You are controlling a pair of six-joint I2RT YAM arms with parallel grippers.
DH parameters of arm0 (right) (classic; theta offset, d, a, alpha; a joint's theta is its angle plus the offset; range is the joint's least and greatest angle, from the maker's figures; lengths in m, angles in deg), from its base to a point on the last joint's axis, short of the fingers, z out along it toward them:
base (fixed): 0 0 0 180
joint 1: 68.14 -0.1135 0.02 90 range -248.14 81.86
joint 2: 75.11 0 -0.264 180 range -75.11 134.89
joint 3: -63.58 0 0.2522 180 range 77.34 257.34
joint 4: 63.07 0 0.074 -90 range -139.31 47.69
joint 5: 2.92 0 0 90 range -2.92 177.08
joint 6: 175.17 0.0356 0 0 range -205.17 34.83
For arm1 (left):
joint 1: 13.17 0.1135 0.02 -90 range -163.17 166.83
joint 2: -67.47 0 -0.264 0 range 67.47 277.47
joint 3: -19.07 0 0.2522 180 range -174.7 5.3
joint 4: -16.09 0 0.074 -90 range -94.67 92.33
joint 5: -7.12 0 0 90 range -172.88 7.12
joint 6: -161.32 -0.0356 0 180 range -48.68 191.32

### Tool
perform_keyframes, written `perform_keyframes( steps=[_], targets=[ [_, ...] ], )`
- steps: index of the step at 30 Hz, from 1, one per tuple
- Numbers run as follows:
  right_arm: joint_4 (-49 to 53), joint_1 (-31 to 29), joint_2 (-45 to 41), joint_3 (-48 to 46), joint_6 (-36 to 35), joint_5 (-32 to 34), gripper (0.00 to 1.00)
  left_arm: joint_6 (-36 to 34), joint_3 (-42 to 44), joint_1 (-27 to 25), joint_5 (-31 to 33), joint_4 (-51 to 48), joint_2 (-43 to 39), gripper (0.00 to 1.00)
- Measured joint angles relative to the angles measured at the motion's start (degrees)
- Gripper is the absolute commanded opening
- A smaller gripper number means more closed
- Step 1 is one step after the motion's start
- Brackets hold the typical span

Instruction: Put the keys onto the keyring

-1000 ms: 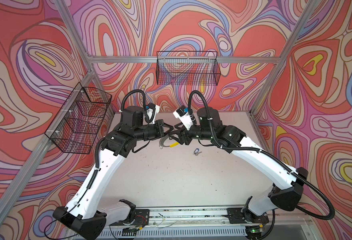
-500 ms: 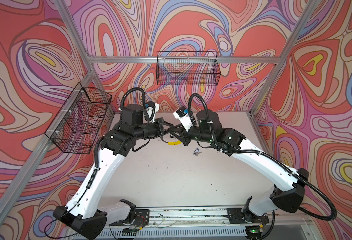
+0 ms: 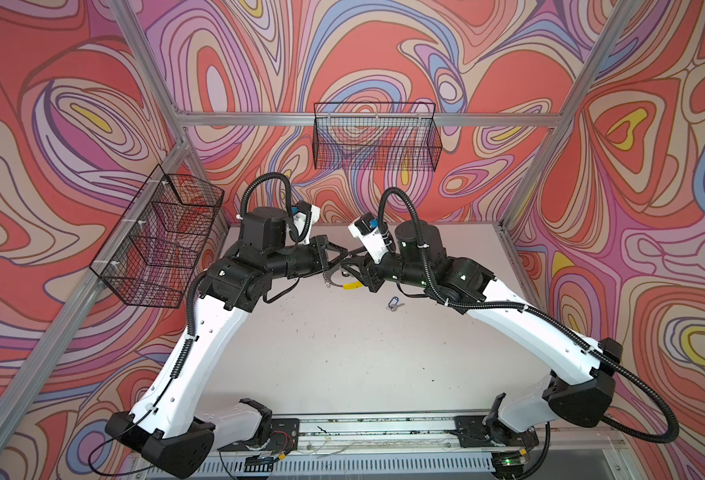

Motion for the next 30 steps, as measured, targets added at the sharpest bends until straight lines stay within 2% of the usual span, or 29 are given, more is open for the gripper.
perform_keyframes(
  steps=[4,11,13,17,21,27,29,30],
  targets=[
    [0.1,0.0,-0.2,-0.1,0.0,-0.2,0.26,0.0,0.0,0.0,0.0,0.1,0.0,0.00],
    [2.2,0.3,-1.0,-0.7,-0.2,1.9,0.21,0.0,-0.1,0.0,0.0,0.0,0.0,0.00],
    [2.3,0.3,-1.1,-0.7,-0.3,2.5,0.16,0.0,-0.1,0.0,0.0,0.0,0.1,0.00],
    [2.3,0.3,-1.4,-0.9,-0.5,2.6,0.15,0.0,-0.1,0.0,-0.1,0.0,0.1,0.00],
    [2.2,0.2,-1.9,-1.1,-0.3,1.4,0.00,-0.5,-0.2,0.0,-0.4,0.0,0.1,0.00],
    [2.1,0.2,-1.9,-1.1,-0.2,1.1,0.00,-2.4,-1.9,0.0,-0.9,-1.7,1.2,0.00],
    [2.1,0.2,-1.9,-1.2,0.2,0.9,0.00,-2.6,-1.9,0.0,-0.9,-1.6,1.2,0.10],
    [2.1,0.3,-1.9,-1.2,0.5,0.7,0.00,-2.6,-1.9,0.0,-1.0,-1.5,1.1,0.20]
  ],
)
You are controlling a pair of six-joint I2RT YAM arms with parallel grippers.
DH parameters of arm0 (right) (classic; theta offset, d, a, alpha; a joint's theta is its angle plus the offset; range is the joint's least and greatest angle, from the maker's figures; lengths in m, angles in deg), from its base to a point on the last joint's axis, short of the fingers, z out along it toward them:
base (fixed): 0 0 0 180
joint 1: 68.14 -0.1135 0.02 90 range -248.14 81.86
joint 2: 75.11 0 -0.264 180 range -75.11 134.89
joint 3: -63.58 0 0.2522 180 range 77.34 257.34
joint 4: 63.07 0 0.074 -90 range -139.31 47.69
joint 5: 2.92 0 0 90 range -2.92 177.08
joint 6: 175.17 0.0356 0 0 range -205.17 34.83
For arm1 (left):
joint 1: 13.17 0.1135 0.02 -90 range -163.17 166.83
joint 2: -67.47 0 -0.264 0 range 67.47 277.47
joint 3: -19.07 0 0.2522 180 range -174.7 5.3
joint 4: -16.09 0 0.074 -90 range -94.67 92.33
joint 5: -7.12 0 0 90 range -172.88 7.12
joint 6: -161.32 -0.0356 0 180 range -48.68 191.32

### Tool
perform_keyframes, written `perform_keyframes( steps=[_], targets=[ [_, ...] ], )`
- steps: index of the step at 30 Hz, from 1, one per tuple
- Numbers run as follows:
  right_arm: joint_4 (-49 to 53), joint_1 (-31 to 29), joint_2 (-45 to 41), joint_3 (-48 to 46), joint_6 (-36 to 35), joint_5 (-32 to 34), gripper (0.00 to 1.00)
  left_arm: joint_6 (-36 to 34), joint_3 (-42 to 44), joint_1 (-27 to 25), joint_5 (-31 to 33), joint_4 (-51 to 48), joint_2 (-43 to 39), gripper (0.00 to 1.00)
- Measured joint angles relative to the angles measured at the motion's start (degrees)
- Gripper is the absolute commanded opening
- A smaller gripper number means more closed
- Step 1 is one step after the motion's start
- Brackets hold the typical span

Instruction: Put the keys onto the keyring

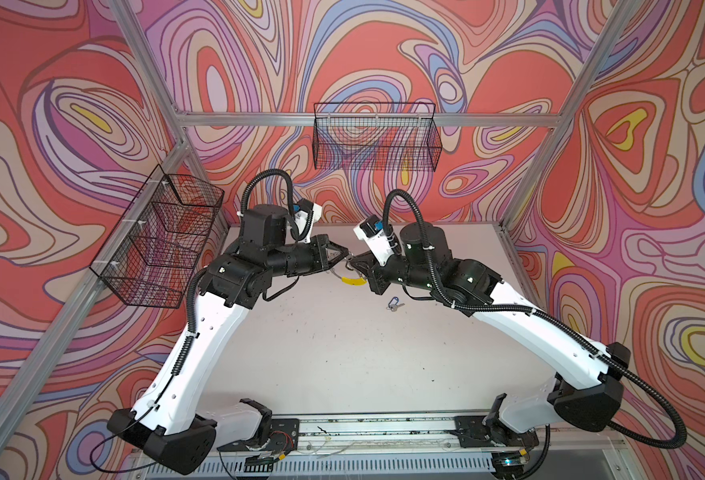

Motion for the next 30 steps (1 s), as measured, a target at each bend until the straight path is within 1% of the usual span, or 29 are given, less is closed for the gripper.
perform_keyframes(
  steps=[2,3,5,8,12,17,20,25,30],
  targets=[
    [-0.8,0.1,-0.1,-0.5,1.0,-0.2,0.00,0.0,0.5,0.0,-0.3,0.8,-0.4,0.36],
    [-1.4,0.2,-0.1,-0.9,1.8,-0.2,0.00,0.0,1.1,0.0,-0.5,1.3,-0.9,0.42],
    [-2.3,0.7,-0.2,-2.0,3.4,-0.5,0.00,0.3,2.7,0.0,-1.1,2.9,-2.3,0.47],
    [-3.1,1.0,-0.2,-3.3,5.9,-0.9,0.00,2.0,7.1,0.0,-1.9,8.0,-4.9,0.51],
    [-4.7,1.0,-0.3,-4.3,8.8,-1.0,0.00,3.4,12.3,0.0,-0.8,12.9,-7.1,0.52],
    [-8.3,1.0,-1.2,-6.6,12.0,-1.2,0.00,4.1,17.3,0.0,3.0,15.8,-9.5,0.48],
    [-9.8,1.0,-1.8,-7.9,13.0,-1.4,0.00,5.6,20.3,0.0,4.0,18.3,-11.1,0.48],
    [-11.3,1.0,-1.9,-8.2,13.6,-1.4,0.00,7.8,22.1,0.0,3.9,22.1,-11.5,0.48],
    [-12.8,1.0,-1.9,-8.4,13.9,-1.5,0.00,10.0,23.2,0.0,3.3,26.1,-11.1,0.43]
  ],
)
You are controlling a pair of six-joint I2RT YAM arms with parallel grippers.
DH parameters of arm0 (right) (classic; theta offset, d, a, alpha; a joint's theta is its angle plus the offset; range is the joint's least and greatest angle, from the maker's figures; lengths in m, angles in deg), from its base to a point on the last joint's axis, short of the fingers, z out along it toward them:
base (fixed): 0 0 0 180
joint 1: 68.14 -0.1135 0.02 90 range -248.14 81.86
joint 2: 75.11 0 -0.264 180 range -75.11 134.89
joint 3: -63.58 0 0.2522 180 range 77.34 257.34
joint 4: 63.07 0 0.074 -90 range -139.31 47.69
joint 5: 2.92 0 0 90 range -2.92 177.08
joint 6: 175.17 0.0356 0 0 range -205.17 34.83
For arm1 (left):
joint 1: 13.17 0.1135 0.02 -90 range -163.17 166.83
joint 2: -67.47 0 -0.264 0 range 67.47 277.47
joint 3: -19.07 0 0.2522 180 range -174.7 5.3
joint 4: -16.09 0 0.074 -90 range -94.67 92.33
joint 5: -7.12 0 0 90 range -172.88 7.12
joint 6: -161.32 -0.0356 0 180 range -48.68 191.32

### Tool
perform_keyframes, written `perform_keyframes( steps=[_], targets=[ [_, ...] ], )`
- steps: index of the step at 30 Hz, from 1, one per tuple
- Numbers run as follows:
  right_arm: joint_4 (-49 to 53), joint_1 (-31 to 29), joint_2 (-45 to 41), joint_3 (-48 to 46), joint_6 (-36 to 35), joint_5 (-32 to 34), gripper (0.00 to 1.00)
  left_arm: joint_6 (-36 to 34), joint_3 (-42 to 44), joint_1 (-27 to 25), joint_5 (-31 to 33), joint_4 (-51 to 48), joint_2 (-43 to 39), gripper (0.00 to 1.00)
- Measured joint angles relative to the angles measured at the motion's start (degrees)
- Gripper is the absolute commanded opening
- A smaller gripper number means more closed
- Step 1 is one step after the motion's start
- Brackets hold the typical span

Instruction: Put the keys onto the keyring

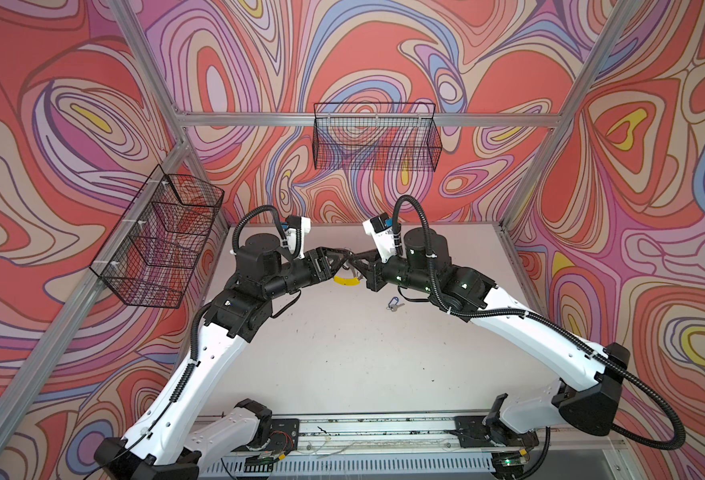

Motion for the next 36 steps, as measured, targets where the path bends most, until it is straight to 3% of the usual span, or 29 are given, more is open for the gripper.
perform_keyframes(
  steps=[6,21,24,29,33,36],
  targets=[
    [-0.9,0.0,-0.1,-0.6,0.2,-0.4,0.00,2.0,0.5,0.0,-0.9,3.7,0.9,0.37],
    [-2.7,0.1,-0.7,-1.1,0.3,-0.5,0.00,4.0,0.5,0.0,-1.9,6.7,1.7,0.00],
    [-2.4,0.2,-0.7,-1.1,0.3,-0.6,0.00,3.3,0.3,0.0,-1.7,5.7,1.8,0.00],
    [0.0,0.1,-0.4,0.3,-1.7,-0.5,0.00,-4.7,-10.5,0.0,-1.9,-9.2,5.8,0.00],
    [3.8,0.0,0.9,5.0,-5.7,-0.6,0.00,-18.1,-29.2,0.2,-2.2,-29.6,14.1,0.00],
    [7.5,-0.3,1.3,6.5,-8.6,-1.2,0.00,-26.5,-33.8,-0.1,-1.7,-37.8,16.3,0.00]
  ],
)
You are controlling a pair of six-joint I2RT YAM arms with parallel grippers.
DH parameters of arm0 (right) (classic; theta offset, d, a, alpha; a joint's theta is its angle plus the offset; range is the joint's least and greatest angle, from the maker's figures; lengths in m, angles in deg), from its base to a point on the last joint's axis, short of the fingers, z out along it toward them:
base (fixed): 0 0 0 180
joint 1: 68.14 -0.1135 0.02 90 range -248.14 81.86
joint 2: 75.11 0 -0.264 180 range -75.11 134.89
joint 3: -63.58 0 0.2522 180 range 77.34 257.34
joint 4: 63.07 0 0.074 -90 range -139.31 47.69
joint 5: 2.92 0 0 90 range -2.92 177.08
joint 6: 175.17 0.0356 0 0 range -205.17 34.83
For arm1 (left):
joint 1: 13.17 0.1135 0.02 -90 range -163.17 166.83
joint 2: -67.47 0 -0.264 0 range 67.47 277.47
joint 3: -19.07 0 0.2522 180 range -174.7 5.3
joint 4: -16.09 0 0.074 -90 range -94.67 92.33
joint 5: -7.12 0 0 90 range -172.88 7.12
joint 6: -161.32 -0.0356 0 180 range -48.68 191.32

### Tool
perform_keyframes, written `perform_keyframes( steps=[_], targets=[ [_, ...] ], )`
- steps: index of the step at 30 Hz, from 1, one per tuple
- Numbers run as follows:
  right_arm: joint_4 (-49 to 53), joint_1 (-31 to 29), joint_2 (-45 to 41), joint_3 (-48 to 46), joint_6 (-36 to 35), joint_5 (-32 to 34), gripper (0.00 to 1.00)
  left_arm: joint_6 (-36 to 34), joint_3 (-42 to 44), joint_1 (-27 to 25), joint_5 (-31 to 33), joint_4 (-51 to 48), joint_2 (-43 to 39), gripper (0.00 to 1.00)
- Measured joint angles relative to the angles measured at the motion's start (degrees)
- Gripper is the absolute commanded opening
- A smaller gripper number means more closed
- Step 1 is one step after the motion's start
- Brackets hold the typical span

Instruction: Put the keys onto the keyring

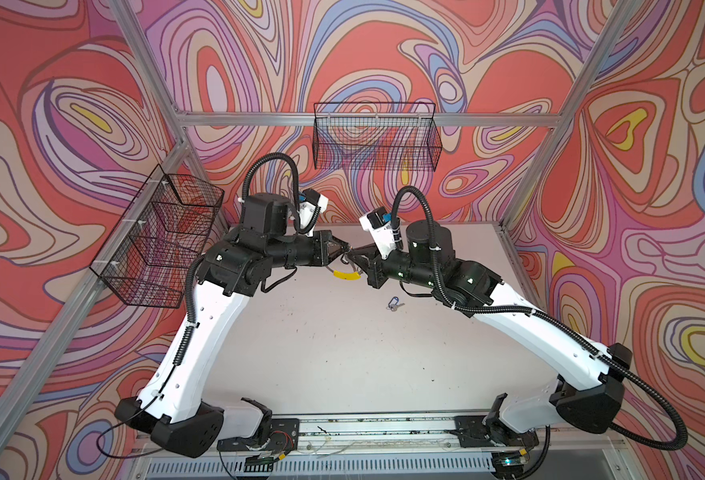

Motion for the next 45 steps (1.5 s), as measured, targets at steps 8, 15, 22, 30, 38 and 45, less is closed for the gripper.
perform_keyframes(
  steps=[8,15,22,30,38,45],
  targets=[
    [11.4,-0.7,5.5,2.6,-4.5,-6.5,0.00,-12.3,5.3,0.1,1.1,-10.5,-0.1,0.00],
    [9.3,0.3,6.7,1.6,-1.8,-13.0,0.00,-14.9,7.3,1.2,1.4,-12.0,-1.6,0.24],
    [0.3,1.7,4.1,-5.4,3.9,-13.8,0.00,-6.1,16.2,7.6,-5.7,-0.9,-9.3,0.45],
    [-7.1,1.7,1.4,-11.1,8.2,-13.3,0.00,15.2,35.3,8.0,-8.4,23.6,-19.0,0.48],
    [-13.2,1.7,0.2,-13.7,10.4,-10.2,0.00,29.7,44.2,8.0,-6.6,37.0,-21.0,0.44],
    [-15.2,1.7,0.2,-13.7,10.9,-9.1,0.00,34.8,46.5,7.9,-6.6,44.3,-21.2,0.38]
  ],
)
